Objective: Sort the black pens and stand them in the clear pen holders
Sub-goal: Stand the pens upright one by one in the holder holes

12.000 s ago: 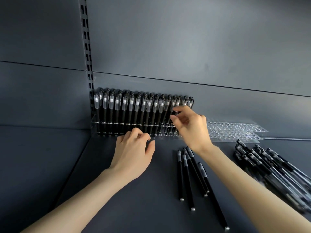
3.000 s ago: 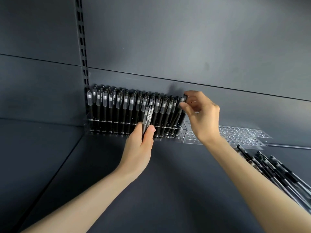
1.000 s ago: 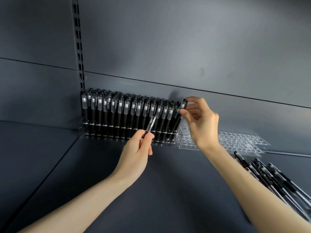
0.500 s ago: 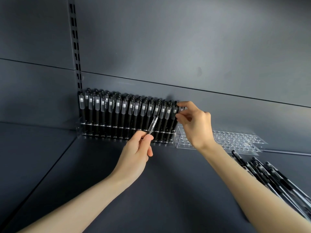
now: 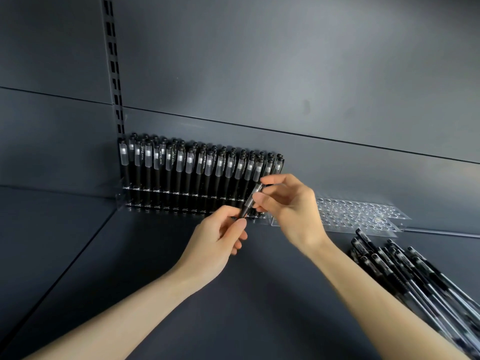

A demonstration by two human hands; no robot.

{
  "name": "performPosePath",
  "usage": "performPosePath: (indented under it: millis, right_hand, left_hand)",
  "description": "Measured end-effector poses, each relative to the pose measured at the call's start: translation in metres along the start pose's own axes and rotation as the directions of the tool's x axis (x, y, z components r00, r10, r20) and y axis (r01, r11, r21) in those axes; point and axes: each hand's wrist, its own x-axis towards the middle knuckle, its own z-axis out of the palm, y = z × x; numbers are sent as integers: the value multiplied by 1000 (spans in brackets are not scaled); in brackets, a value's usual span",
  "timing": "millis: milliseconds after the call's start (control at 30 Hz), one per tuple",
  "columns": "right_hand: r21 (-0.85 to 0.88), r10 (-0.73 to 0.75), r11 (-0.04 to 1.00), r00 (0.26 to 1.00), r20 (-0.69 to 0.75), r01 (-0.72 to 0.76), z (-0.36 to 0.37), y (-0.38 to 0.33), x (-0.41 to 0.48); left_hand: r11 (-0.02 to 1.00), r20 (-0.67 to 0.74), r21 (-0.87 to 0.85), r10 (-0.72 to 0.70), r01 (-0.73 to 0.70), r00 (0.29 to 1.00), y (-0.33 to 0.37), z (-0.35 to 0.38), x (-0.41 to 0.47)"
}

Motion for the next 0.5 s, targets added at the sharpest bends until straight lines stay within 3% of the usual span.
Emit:
performPosePath:
  millis: [67, 133, 200, 333, 500]
  right_hand:
    - [-62, -47, 997, 994, -94, 41, -7, -1, 5]
    - [-198, -150, 974, 970, -194, 111, -20, -5, 13]
    - [-298, -265, 937, 924, -276, 180, -31, -9, 19]
    - [-392, -383, 889, 855, -350, 237, -37, -12, 25]
    - [-434, -425, 865, 830, -361, 254, -36, -12, 31]
  left_hand:
    - [960, -22, 270, 84, -75, 996, -8, -4, 1]
    - [769, -40, 618, 239, -164, 970, -16, -11, 4]
    - [551, -4, 812, 338, -194, 941, -24, -17, 7]
    - [370, 3, 913, 413, -170, 911, -35, -18, 12]
    - [325, 9, 933, 414, -157, 910, -38, -17, 14]
